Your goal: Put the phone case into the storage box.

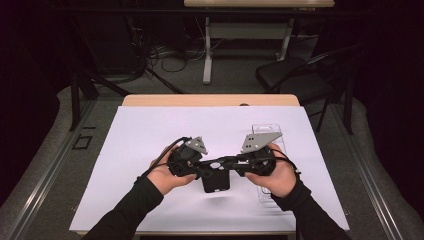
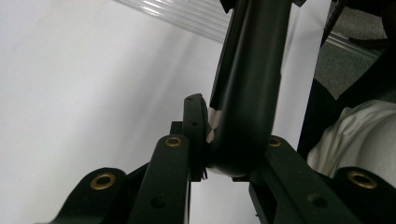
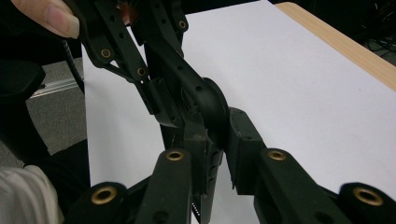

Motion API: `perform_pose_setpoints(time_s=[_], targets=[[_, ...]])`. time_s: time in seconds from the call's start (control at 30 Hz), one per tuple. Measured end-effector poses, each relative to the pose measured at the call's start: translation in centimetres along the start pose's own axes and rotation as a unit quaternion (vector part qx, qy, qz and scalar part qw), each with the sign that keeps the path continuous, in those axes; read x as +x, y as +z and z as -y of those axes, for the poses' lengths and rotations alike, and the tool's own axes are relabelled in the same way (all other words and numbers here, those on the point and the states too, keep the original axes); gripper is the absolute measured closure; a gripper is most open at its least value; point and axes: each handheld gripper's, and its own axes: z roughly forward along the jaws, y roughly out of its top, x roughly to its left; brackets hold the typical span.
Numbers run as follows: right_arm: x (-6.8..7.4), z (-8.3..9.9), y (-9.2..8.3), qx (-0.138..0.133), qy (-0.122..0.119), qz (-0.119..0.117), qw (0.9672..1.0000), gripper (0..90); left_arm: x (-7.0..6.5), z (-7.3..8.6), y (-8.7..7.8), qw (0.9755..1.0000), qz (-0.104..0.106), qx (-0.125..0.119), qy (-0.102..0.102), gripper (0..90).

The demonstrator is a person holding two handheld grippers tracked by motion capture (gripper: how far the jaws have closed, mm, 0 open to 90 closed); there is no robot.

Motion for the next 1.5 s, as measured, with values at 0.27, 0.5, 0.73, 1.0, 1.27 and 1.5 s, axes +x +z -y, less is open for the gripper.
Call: perform_pose_setpoints(time_s=[0.27, 0.5, 0.73, 1.0, 1.27, 1.5], targets=[[-0.02, 0.09, 0.01, 0.002, 0.011, 0.008, 0.9999, 81.1, -0.04, -0.05, 0.1, 1.0, -0.002, -0.003, -0.004, 81.2], [0.04, 0.19, 0.03, 0.006, 0.024, 0.016, 0.9996, 81.5, -0.08, -0.03, 0.33, 1.0, -0.003, -0.003, -0.005, 81.2], [0.05, 0.31, 0.05, 0.003, 0.03, 0.019, 0.9993, 81.8, -0.07, 0.0, 0.36, 1.0, -0.003, -0.005, -0.006, 81.1], [0.2, 0.45, 0.13, 0.001, 0.033, 0.028, 0.9991, 82.1, 0.0, 0.11, 0.53, 0.9999, -0.001, -0.008, -0.009, 80.9], [0.16, 0.44, 0.12, -0.001, 0.038, 0.032, 0.9988, 82.5, 0.03, 0.08, 0.53, 0.9999, -0.002, -0.012, -0.012, 80.6], [0.08, 0.42, 0.07, -0.002, 0.04, 0.035, 0.9986, 82.7, 0.07, 0.02, 0.57, 0.9998, -0.002, -0.015, -0.013, 78.9]])
